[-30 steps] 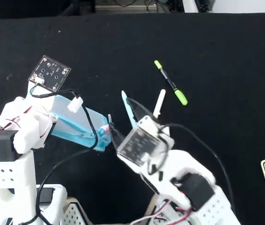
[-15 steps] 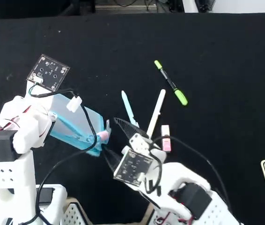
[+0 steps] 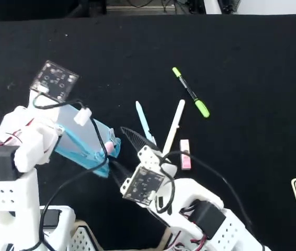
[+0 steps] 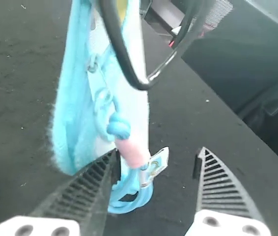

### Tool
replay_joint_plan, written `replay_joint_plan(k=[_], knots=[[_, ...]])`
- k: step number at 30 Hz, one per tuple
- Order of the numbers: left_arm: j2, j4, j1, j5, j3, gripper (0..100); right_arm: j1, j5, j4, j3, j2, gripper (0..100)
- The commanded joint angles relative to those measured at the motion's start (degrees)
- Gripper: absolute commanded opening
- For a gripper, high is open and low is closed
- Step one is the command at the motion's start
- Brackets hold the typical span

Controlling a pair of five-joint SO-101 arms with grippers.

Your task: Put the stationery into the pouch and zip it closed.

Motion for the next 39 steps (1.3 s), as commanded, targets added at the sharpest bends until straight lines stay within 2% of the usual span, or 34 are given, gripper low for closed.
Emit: replay_joint_plan(k=[1, 3, 6, 9, 13, 16, 18, 21, 25, 28, 34, 39], knots=[[-0.8, -0.2, 3.6, 1.0, -3.4, 3, -2.6, 4.1, 0.3, -0.4, -0.5, 20.8], [-0.4, -0.3, 4.0, 1.0, -3.4, 3, -4.7, 6.1, 2.9, -0.8, -1.0, 18.1], [-0.3, -0.4, 3.7, 1.0, -3.4, 3, -6.9, 5.5, 7.1, -2.8, -0.8, 21.6], [-0.4, -0.3, 3.9, 1.0, -3.4, 3, -5.7, 2.5, 5.9, -3.4, -0.6, 25.6], [-0.7, -0.2, 4.0, 1.0, -3.4, 3, -4.9, 1.9, 4.0, -3.3, -0.6, 24.7], [-0.5, -0.2, 4.0, 1.0, -3.4, 3, -5.0, 3.6, 4.3, -3.3, -0.6, 16.8], [-0.5, -0.2, 3.8, 1.0, -3.4, 3, -5.0, 6.7, 4.3, -3.3, -0.9, 2.3], [-0.4, -0.2, 3.6, 1.0, -3.4, 3, -4.7, 6.5, 6.2, -5.0, -1.2, 1.3], [-0.3, -0.2, 3.6, 1.5, -3.4, 3, -4.7, 6.3, 14.0, -11.2, -1.2, 1.0], [-0.3, -0.5, 3.6, 5.0, -3.4, 3, -4.3, 6.8, 19.4, -14.4, -1.2, 1.1], [-0.2, -0.7, 3.6, 14.7, -3.4, 3, 5.2, 9.2, 24.7, -16.3, -1.0, 1.1], [-0.3, -0.2, 2.4, 22.2, -3.4, 3, 9.9, 10.4, 29.0, -19.4, -0.7, 1.1]])
